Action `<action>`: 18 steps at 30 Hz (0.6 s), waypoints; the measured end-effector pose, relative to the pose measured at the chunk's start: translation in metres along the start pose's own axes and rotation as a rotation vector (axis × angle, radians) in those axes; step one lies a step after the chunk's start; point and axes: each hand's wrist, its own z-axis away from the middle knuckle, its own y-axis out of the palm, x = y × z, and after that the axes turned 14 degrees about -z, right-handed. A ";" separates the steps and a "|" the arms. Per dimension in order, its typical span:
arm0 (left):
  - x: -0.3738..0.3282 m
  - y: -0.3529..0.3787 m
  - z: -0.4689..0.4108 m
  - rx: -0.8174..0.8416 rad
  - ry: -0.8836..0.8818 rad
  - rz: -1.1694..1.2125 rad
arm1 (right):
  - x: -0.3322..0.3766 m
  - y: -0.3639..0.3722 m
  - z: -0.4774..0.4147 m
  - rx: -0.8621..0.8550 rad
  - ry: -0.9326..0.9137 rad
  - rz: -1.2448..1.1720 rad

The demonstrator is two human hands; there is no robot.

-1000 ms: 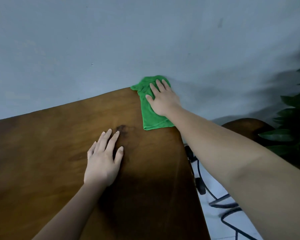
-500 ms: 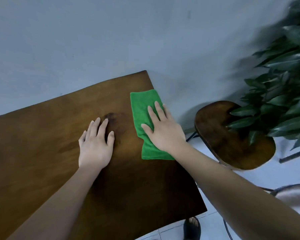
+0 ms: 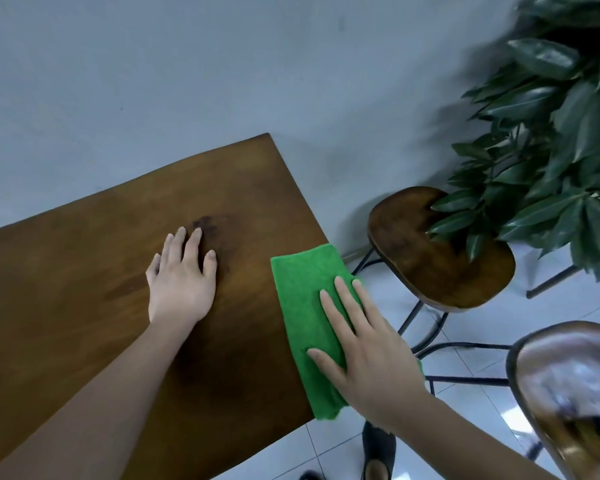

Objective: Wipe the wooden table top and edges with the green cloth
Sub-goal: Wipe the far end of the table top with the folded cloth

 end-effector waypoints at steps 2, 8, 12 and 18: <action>0.000 0.000 0.000 -0.007 -0.001 0.000 | -0.003 -0.007 -0.011 -0.016 0.048 -0.132; -0.003 -0.003 0.000 -0.001 -0.018 -0.003 | -0.006 -0.008 -0.056 -0.048 0.179 -0.345; -0.006 -0.005 0.000 0.016 -0.026 -0.019 | -0.009 -0.001 -0.099 -0.044 0.151 -0.333; -0.009 -0.004 -0.002 0.000 -0.031 -0.038 | -0.007 0.002 -0.219 -0.044 0.095 -0.363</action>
